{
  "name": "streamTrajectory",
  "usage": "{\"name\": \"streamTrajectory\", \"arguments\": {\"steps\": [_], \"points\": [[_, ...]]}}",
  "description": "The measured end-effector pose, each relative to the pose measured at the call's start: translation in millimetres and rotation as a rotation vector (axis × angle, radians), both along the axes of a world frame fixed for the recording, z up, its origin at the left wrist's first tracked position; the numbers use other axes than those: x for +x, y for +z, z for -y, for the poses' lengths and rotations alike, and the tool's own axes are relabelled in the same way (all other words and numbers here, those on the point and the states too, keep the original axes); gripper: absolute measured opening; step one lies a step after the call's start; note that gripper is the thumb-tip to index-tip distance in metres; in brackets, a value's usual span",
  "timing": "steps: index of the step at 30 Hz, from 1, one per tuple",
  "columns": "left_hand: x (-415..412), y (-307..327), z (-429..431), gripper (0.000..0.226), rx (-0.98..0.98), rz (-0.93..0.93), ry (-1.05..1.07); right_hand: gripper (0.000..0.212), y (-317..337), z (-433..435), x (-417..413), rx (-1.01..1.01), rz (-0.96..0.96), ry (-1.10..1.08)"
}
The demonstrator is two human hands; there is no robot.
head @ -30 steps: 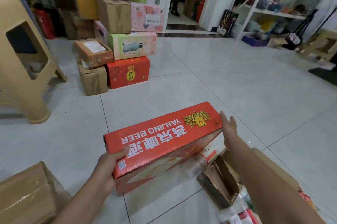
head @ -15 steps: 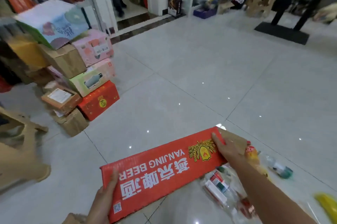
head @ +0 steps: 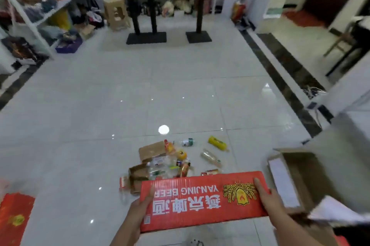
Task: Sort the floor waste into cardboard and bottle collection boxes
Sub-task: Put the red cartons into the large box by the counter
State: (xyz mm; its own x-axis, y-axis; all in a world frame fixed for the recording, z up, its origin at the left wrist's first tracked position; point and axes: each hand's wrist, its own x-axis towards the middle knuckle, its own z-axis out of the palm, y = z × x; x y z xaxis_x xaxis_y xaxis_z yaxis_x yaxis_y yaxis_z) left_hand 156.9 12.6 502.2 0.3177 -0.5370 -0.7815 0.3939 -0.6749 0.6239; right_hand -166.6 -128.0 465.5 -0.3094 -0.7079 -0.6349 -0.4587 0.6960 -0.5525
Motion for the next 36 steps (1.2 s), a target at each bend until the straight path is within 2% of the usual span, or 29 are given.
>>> {"name": "streamTrajectory", "arguments": {"steps": [3,5,6,7,8,10,12,14,17,22,25,30,33,36], "points": [[-75.4,22.3,42.8,0.040,-0.041,-0.027,-0.232,0.106,4.9,-36.1,-110.0,-0.034,-0.014,-0.256],[-135.1,34.7,71.8,0.070,-0.069,-0.049,-0.403,0.103,20.3,-68.6,-176.1,-0.100,-0.014,-0.427],[-167.2,38.9,84.8,0.090,-0.076,-0.038,-0.493,0.098,37.9,-85.8,-200.4,-0.135,-0.028,-0.513],[-200.4,40.9,96.2,0.100,-0.086,-0.031,-0.578,0.090,53.3,-102.3,-225.4,-0.171,-0.025,-0.603],[-236.1,44.8,106.4,0.096,-0.105,-0.035,-0.665,0.078,57.7,-120.7,-254.8,-0.175,-0.012,-0.702],[-309.2,48.9,122.1,0.068,-0.138,-0.007,-0.813,0.062,60.2,-158.1,-311.0,-0.226,-0.017,-0.842],[-382.9,45.9,132.6,0.053,-0.163,0.041,-0.963,0.068,60.5,-195.0,-361.3,-0.256,-0.038,-1.005],[-453.6,46.1,132.7,0.050,-0.201,0.064,-1.110,0.072,58.8,-232.5,-404.5,-0.277,-0.039,-1.131],[-537.8,41.8,121.6,0.044,-0.252,0.059,-1.267,0.066,54.9,-285.5,-445.3,-0.253,-0.079,-1.296],[-615.3,16.3,99.4,0.047,-0.208,0.066,-1.452,0.076,26.0,-349.8,-453.8,-0.154,-0.047,-1.514],[-633.4,1.7,96.0,0.049,-0.174,0.101,-1.495,0.073,17.3,-361.7,-455.5,-0.094,-0.063,-1.582],[-673.3,-9.4,121.6,0.048,-0.187,0.140,-1.518,0.076,17.3,-342.7,-494.8,-0.068,-0.074,-1.535],[-706.8,-7.3,143.3,0.040,-0.175,0.124,-1.522,0.062,13.7,-322.3,-522.2,-0.089,-0.107,-1.540],[-745.2,-7.6,169.5,0.034,-0.222,0.083,-1.523,0.049,12.4,-302.3,-550.7,-0.199,-0.139,-1.584]]}}
